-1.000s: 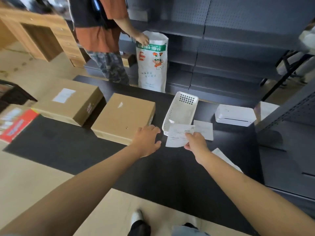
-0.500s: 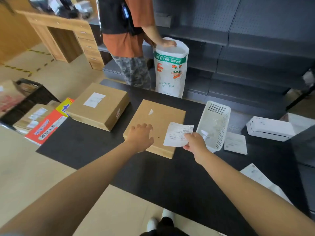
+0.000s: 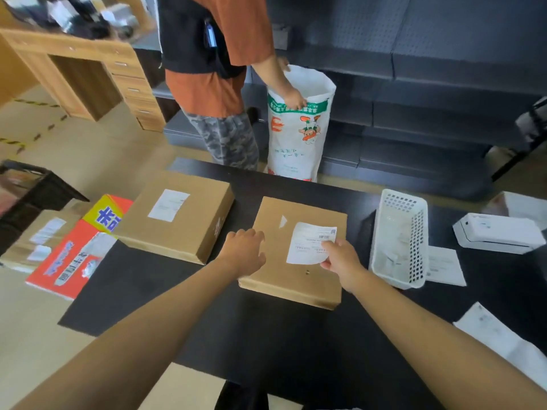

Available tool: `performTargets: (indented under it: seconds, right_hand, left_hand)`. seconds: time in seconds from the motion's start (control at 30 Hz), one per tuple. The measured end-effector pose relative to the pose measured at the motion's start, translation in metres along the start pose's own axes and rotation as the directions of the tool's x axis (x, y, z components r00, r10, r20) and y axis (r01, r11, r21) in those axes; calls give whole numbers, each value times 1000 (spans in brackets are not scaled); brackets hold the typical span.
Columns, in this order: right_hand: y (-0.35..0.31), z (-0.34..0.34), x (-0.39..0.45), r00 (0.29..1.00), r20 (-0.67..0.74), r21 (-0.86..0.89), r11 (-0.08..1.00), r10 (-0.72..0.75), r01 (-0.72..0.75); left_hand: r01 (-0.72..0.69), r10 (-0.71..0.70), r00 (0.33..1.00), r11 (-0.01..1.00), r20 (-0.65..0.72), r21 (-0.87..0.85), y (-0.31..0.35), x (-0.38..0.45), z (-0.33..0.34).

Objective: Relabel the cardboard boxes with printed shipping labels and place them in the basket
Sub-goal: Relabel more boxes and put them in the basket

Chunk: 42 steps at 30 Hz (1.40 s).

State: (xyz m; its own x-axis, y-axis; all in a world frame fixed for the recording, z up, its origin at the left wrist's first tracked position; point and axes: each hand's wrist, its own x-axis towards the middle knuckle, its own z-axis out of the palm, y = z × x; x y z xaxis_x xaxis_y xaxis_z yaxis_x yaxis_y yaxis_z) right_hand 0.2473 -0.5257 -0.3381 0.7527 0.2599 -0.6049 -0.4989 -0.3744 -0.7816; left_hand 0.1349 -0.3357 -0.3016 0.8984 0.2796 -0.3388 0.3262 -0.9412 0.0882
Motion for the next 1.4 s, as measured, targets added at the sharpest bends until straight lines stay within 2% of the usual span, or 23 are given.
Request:
performTargets:
  seconds: [0.37, 0.5, 0.67, 1.0, 1.2, 1.3, 1.4]
  right_hand:
    - [-12, 54, 24, 983, -181, -162, 985, 22, -52]
    - [-12, 52, 31, 979, -200, -134, 989, 39, -67]
    - [-14, 53, 41, 982, -177, -124, 988, 72, -95]
    - [-10, 56, 54, 968, -228, -227, 962, 100, -153]
    - [-14, 56, 56, 965, -248, -312, 936, 85, -162]
    - [-17, 53, 56, 973, -231, -493, 865, -24, -96]
    - [-16, 46, 53, 963, -217, -713, 699, -158, -46]
  left_hand:
    - [-206, 205, 978, 978, 31, 19, -42, 58, 0]
    - [-273, 277, 961, 949, -3, 158, -37, 67, 2]
    - [-353, 370, 929, 903, -26, 246, -26, 74, 4]
    - [-390, 394, 919, 910, -2, 142, -5, 83, 21]
    - [-373, 361, 926, 920, 113, 121, 5, 87, 41]
    - [-363, 351, 931, 918, 99, 160, 2, 86, 50]
    - [-339, 333, 941, 932, 67, 129, -3, 85, 60]
